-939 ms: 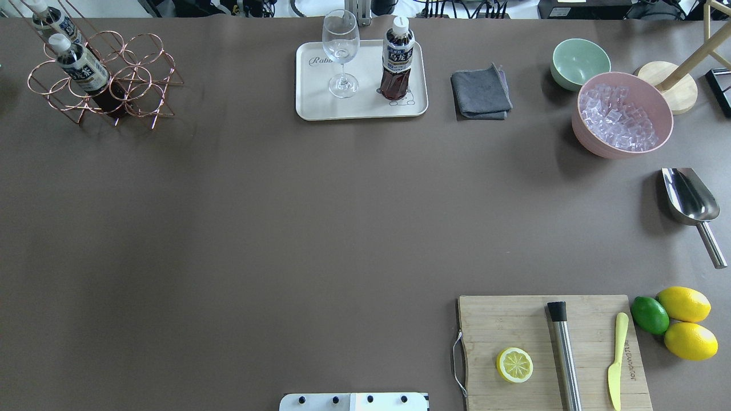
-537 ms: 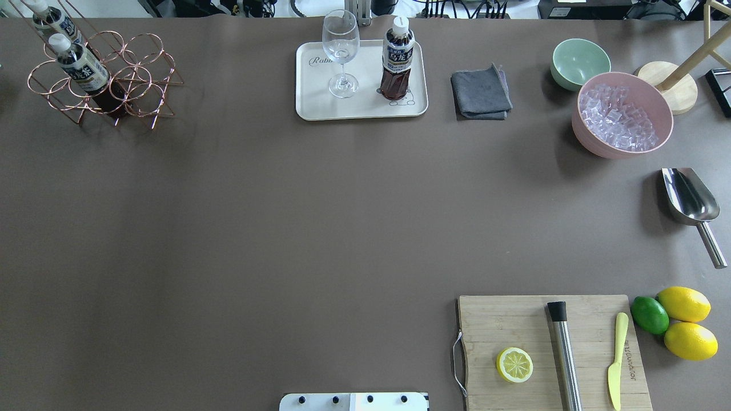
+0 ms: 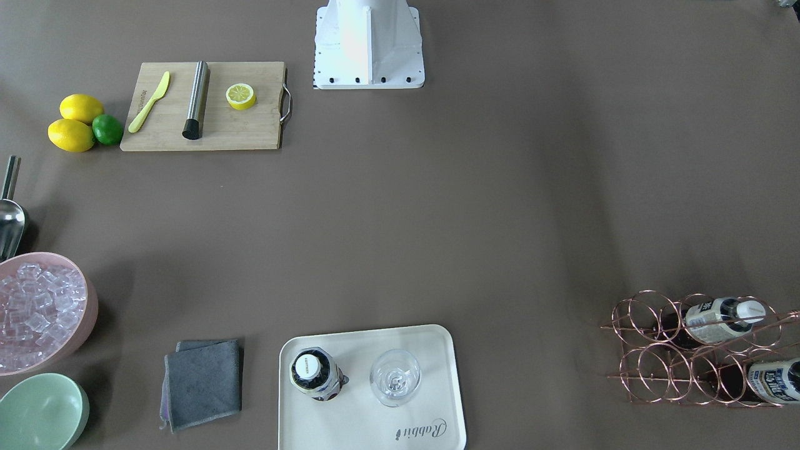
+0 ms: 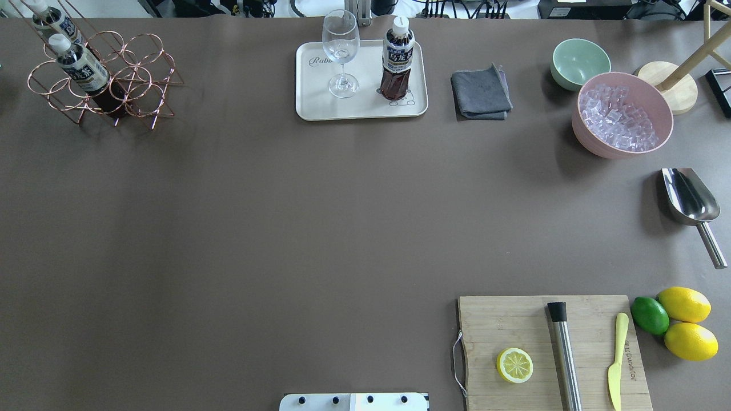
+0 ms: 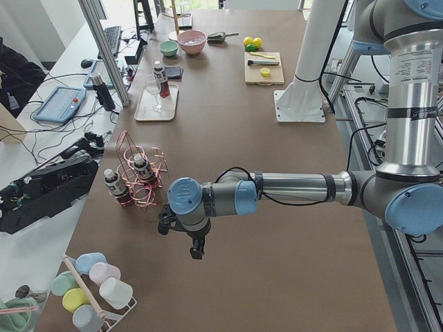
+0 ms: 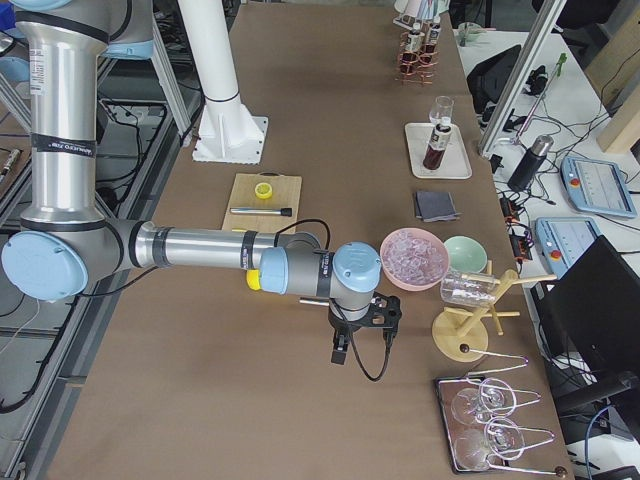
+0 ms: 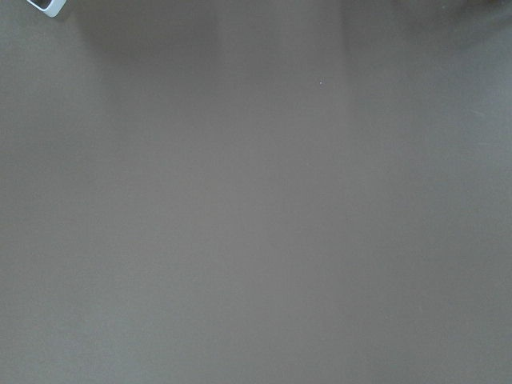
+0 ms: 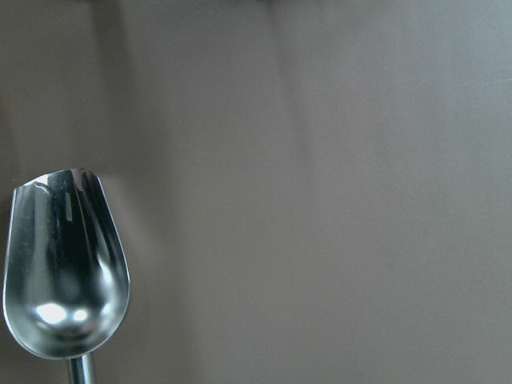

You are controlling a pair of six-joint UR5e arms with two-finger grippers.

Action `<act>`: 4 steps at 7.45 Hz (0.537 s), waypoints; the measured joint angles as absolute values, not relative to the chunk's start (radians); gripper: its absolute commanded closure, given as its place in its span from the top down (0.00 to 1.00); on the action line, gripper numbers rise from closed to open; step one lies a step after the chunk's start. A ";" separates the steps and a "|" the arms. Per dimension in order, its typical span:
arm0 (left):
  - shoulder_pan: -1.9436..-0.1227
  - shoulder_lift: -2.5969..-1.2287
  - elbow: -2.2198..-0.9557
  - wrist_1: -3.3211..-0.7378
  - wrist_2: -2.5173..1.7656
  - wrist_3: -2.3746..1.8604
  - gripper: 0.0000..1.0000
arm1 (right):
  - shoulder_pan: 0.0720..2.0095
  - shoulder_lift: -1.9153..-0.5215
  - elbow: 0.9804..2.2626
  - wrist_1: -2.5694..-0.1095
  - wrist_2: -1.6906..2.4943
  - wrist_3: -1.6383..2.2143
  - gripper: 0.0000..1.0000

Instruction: Take tea from basket to plate

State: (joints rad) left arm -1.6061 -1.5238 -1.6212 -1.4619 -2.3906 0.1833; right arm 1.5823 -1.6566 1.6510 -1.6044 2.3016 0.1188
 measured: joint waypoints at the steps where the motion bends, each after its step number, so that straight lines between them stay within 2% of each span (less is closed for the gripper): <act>1: -1.606 -1.524 -1.624 -1.462 -2.389 0.183 0.98 | 1.582 -1.657 1.652 -1.604 2.302 0.119 1.00; 4: -1.606 -1.526 -1.627 -1.463 -2.389 0.182 0.98 | 1.583 -1.657 1.652 -1.605 2.302 0.118 1.00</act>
